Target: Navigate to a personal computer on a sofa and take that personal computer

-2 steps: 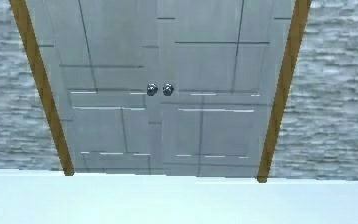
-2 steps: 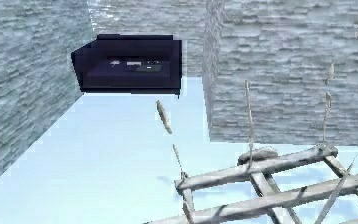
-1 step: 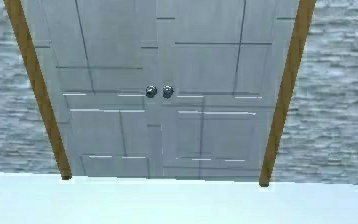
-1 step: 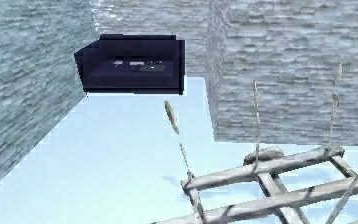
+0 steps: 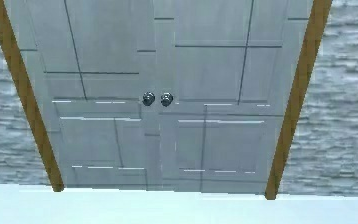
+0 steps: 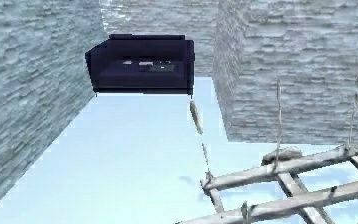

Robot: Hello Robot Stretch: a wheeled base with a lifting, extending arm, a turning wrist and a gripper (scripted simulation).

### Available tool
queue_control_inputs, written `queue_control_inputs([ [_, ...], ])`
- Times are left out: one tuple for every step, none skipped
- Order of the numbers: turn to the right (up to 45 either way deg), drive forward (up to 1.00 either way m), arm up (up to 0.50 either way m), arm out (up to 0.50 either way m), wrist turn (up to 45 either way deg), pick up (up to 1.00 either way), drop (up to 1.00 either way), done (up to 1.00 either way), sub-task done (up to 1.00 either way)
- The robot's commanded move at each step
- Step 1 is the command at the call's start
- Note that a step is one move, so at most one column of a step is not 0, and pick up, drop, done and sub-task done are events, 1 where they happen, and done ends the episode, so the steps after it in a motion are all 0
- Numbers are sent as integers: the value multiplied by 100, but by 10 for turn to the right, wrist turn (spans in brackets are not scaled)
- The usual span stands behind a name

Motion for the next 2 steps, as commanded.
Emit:
queue_control_inputs([
  [120, 0, 0, 0, 0, 0, 0, 0, 0],
  [0, 75, 0, 0, 0, 0, 0, 0, 0],
])
